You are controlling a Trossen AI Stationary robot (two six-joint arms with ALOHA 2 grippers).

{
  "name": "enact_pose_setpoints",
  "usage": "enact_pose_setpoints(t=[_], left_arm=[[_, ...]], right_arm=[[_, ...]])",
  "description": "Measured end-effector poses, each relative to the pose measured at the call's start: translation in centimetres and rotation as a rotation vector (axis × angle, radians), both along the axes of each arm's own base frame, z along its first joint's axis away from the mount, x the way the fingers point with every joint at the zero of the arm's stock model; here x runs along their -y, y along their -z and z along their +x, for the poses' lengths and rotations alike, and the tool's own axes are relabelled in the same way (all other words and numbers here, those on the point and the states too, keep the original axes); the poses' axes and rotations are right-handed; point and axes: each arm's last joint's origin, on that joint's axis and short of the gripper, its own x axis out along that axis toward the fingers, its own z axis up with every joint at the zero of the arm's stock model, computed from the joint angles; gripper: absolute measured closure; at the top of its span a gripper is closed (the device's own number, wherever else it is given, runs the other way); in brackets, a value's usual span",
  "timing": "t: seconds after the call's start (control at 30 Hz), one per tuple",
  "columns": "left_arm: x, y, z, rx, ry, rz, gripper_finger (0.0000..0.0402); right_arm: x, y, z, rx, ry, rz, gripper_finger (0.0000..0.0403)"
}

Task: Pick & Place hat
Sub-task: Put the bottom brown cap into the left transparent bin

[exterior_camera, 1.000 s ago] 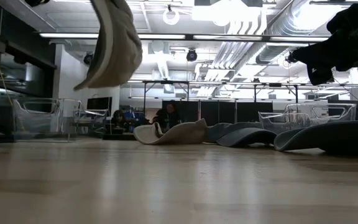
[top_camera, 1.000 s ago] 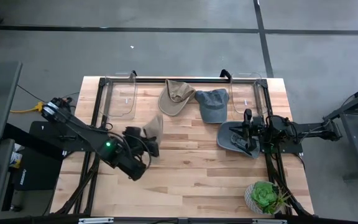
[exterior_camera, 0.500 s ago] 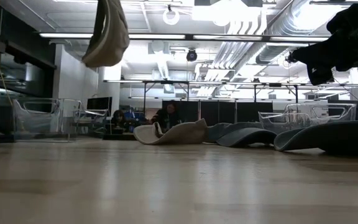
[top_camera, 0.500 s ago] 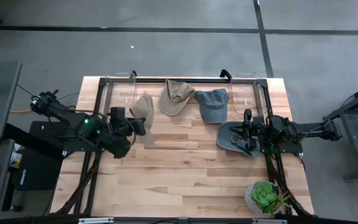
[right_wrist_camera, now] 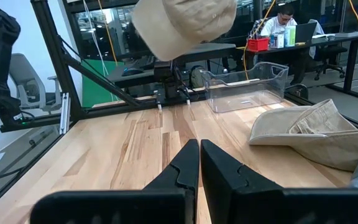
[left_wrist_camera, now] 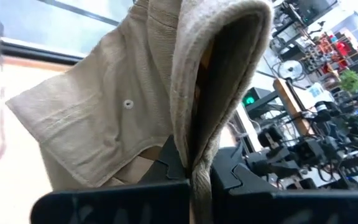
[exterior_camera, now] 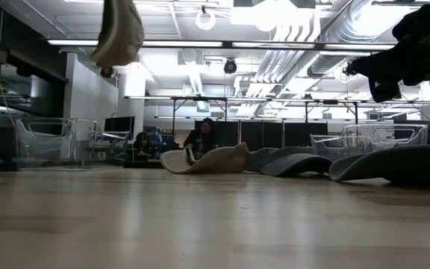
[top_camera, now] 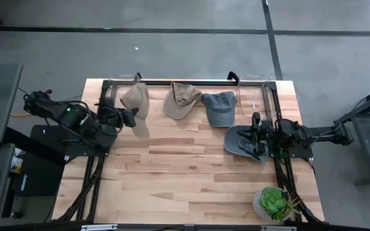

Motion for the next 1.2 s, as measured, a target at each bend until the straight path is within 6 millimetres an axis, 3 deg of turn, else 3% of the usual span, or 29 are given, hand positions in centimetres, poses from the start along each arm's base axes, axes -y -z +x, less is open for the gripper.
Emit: enact_pose_setpoints(t=[0.7, 1.2], left_arm=[[-4.3, -0.5, -8.5, -0.055, -0.036, 0.065, 0.0401], [-6.1, -0.3, -12.2, -0.025, -0.051, 0.089, 0.0401]], right_arm=[[0.0, 0.0, 0.0, 0.0, 0.0, 0.0, 0.0391], [0.0, 0.0, 0.0, 0.0, 0.0, 0.0, 0.0391]])
